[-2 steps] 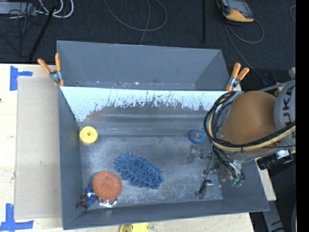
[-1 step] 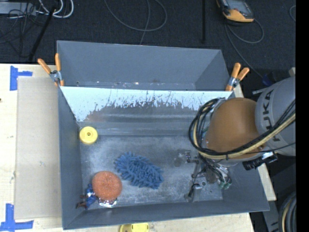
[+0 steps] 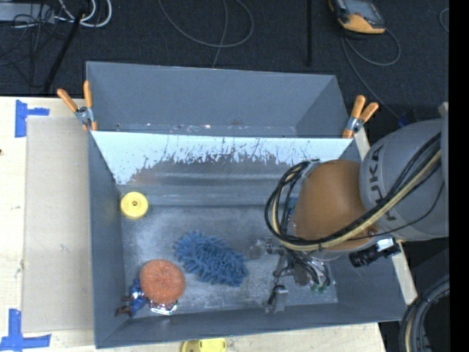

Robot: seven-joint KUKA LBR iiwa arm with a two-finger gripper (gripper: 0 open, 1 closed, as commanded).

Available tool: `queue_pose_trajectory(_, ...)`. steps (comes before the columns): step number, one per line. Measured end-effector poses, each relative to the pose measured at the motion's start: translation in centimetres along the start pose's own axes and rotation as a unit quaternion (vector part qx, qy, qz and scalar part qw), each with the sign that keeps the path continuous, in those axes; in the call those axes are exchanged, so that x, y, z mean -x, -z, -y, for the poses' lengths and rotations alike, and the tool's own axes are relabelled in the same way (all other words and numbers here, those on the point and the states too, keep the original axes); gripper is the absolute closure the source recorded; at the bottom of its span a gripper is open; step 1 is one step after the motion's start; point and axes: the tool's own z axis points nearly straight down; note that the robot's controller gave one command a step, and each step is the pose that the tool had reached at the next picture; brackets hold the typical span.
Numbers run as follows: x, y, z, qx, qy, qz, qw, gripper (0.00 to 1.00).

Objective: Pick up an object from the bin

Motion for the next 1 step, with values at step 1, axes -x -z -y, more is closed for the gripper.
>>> queue_pose_trajectory(1, -0.25, -1.93, -1.37, -0.001, 0.01, 0.0027, 0.9999, 0.0)
